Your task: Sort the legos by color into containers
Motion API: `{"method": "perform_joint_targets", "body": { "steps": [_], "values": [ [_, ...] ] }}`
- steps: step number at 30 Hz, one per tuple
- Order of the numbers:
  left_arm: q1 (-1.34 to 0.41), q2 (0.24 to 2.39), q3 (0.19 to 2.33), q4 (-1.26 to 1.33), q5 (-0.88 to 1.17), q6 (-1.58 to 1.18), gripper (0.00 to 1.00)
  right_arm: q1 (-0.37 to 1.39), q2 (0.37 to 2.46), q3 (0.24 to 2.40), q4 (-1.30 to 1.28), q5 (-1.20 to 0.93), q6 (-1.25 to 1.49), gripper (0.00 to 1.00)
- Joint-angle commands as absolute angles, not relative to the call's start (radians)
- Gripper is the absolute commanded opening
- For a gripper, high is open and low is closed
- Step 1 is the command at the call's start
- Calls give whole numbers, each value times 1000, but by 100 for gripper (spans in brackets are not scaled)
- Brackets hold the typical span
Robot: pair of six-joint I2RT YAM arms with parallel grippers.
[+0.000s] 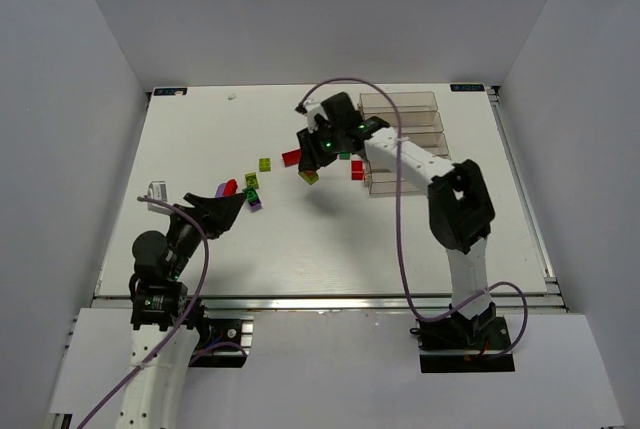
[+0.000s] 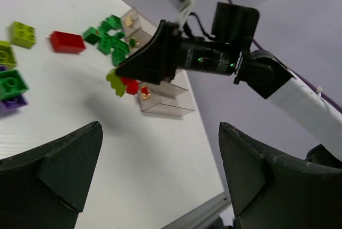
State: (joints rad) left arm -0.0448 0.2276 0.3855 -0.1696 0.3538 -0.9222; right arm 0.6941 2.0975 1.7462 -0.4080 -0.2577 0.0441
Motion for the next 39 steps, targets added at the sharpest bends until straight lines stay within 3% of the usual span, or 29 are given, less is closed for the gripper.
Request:
{"method": "perform_joint_targets", "body": {
  "steps": [1,7,12,16,18,20,24,39],
  "values": [
    [-43,281,330,104,485,-1049,98,611,1935,1711,-351,-627,18,0],
    [-44,412,247,499,600,-1179,97,466,1818,1563,-111,-1138,251,0],
    [-87,602,248,744,638,-1236,91,453,1737,1436,139,-1203,501,0],
    [-208,754,313,810,620,-1190,71,453,1704,1378,319,-1189,699,0],
    [-310,826,342,808,559,-1145,71,457,1700,1381,341,-1178,713,0],
    [-388,865,368,782,504,-1082,79,463,1695,1376,365,-1175,741,0],
    [-448,939,410,776,453,-1026,87,471,1672,1341,442,-1180,819,0],
    [-469,1100,480,882,457,-1042,87,535,1626,1235,564,-1180,927,0]
  ]
}}
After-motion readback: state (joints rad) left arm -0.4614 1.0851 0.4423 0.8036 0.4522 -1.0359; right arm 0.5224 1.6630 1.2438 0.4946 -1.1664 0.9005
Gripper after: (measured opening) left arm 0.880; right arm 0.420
